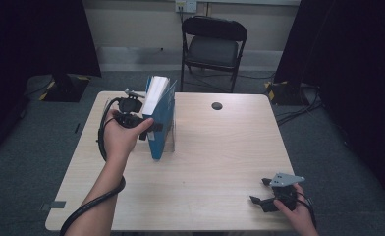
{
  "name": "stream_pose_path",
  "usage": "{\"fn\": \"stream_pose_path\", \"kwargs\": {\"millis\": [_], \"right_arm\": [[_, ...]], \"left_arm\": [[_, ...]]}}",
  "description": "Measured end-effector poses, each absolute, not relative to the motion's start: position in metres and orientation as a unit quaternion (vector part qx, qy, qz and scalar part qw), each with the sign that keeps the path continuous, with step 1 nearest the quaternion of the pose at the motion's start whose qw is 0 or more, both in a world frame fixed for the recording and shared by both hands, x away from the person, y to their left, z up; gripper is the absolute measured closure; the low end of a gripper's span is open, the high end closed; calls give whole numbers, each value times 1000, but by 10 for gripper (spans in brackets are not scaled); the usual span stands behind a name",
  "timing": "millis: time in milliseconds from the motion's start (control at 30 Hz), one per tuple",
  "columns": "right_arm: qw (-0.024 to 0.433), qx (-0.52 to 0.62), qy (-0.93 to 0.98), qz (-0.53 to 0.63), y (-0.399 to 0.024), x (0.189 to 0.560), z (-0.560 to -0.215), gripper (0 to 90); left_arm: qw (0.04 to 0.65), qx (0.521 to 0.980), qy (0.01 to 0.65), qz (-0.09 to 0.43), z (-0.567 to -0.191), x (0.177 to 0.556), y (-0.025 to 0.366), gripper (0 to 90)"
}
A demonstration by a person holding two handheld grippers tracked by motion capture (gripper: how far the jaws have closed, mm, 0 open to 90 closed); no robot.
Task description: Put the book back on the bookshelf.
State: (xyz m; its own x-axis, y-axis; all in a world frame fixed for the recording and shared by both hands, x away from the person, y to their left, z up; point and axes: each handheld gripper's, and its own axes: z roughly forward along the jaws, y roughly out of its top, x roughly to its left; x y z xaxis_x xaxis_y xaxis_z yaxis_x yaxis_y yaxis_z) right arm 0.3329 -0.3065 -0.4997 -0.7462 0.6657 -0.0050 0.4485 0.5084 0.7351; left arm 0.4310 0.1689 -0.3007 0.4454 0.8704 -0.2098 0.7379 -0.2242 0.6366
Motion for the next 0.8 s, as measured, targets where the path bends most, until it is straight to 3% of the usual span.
{"fn": "stream_pose_path", "kwargs": {"millis": [800], "right_arm": [[145,324,857,374,-307,333,-500,146]], "left_arm": [[361,799,480,38,-349,406,172,174]]}}
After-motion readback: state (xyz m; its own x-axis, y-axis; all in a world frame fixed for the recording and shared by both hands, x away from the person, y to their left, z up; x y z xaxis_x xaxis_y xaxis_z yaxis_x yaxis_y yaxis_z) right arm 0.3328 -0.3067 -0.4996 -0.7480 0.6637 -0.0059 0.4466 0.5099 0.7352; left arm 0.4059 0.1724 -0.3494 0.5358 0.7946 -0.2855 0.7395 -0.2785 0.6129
